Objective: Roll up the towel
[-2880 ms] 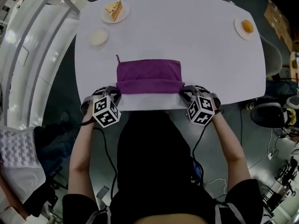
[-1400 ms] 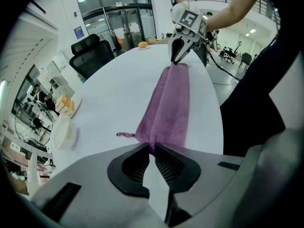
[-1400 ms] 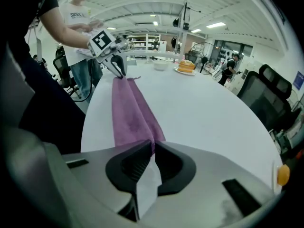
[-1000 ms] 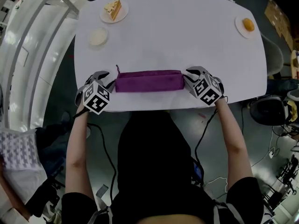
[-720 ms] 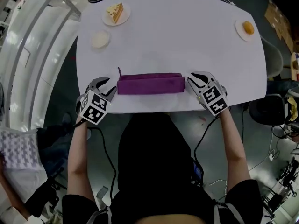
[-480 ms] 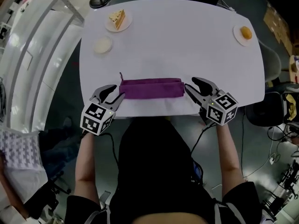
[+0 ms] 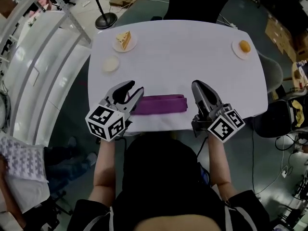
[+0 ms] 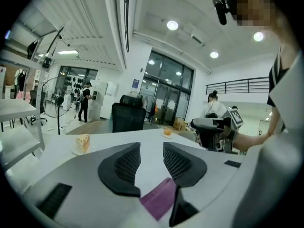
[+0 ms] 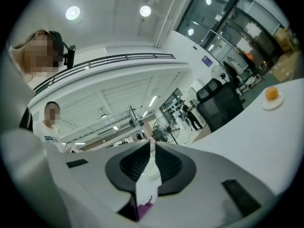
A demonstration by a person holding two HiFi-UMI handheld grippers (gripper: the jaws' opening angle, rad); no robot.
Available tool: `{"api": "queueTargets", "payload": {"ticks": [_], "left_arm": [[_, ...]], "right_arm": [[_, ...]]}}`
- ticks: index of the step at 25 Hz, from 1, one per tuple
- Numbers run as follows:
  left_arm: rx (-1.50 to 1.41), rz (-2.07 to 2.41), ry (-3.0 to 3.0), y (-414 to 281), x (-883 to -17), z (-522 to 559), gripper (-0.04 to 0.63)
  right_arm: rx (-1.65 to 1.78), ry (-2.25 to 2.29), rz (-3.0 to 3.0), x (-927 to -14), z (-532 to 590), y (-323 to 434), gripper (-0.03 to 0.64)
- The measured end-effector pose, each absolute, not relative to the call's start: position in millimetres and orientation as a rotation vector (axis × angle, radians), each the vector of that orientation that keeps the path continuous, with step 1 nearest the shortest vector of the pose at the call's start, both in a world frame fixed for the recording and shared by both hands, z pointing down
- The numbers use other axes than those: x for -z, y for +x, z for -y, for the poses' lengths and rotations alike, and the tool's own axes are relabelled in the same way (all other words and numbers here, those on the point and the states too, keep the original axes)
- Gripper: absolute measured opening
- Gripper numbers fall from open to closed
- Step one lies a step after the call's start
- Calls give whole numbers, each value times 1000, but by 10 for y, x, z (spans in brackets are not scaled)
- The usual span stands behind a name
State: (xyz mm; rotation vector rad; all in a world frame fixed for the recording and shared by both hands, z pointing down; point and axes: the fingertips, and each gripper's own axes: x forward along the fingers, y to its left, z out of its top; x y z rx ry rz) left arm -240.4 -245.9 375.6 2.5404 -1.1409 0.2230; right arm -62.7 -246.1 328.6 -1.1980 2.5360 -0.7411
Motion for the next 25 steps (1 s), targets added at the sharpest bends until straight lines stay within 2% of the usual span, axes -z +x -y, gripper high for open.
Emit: {"api": "queueTargets", "payload": {"ticks": [1, 3, 9, 25], "left_arm": [[-171, 1168, 2544, -2392, -3660, 2481, 147], [-96, 1236, 2554, -2387, -3517, 2509, 75], [-104, 1340, 2570, -2351, -3518, 2477, 6], [-120, 1334, 2556, -2333, -3688, 2335, 6]], "right_arm": [[705, -1236, -2535, -3255, 2453, -606, 21], [647, -1311, -2553, -3250, 2431, -566, 5], [533, -1479, -2689, -3417, 2360, -516, 5], [501, -1648, -2727, -3622, 2277, -356, 3]]}}
